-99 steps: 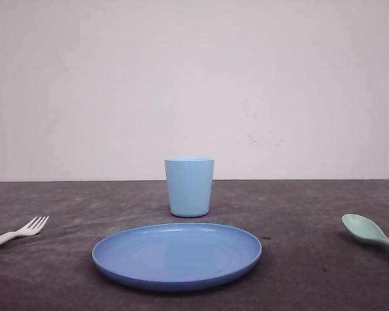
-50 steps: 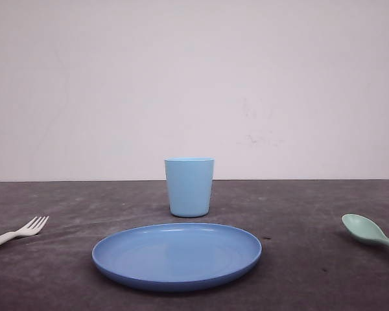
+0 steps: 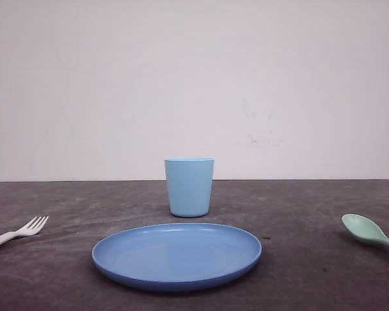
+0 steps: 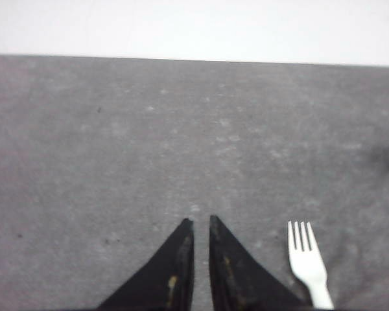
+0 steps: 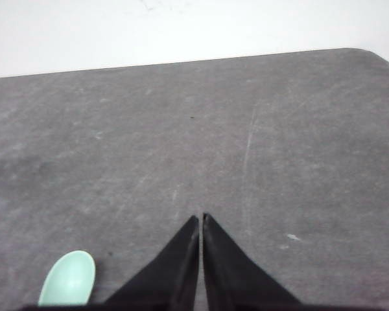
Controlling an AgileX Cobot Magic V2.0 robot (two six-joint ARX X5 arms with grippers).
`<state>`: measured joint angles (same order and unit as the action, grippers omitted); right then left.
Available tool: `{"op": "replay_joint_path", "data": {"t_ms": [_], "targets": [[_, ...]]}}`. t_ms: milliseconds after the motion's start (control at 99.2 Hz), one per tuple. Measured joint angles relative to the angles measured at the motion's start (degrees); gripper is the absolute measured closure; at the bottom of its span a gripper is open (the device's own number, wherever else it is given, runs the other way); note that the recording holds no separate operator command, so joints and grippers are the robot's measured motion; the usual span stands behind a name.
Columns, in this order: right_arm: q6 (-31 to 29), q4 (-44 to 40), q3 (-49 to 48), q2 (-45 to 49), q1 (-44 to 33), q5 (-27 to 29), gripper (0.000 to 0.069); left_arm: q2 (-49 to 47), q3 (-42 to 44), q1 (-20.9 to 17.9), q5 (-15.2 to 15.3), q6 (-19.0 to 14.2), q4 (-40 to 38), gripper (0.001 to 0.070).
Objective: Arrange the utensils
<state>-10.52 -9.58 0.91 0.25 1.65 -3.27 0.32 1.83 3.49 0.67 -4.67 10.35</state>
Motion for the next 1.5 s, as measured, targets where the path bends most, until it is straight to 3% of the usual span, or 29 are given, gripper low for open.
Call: {"op": "replay_joint_path", "data": {"t_ms": [292,454,595,726,948,1210,1502], "targets": [[-9.84,-0.28,7.5,0.15,0.0,-7.15,0.0681,0.04,3.04,0.0,-2.45,-13.07,-8.94,0.0691],[-11.43,-4.55,17.2,2.69,0.0,-7.23,0.0682,0.74,11.93,0.0,-2.67,-15.39,-8.28,0.0691],[-10.73,-11.15,26.73,8.17,0.0,-7.23,0.0682,5.14,20.9,0.0,-4.39,-15.72,0.13,0.0691],[-7.72,-17.7,35.5,14.73,0.0,-7.26,0.0682,11.96,30.23,0.0,-6.27,-13.79,10.8,0.0691],[-1.57,-27.08,44.61,27.76,0.02,-7.26,0.0682,25.59,43.69,0.0,-7.04,-5.25,24.92,0.0691],[3.17,-32.04,44.72,40.33,0.07,-7.19,0.0682,36.83,44.76,0.0,-6.82,0.55,27.87,0.0691],[5.86,-37.07,44.7,46.8,0.26,-1.55,0.0682,40.76,44.76,0.0,-6.51,2.12,31.3,0.0691]]}}
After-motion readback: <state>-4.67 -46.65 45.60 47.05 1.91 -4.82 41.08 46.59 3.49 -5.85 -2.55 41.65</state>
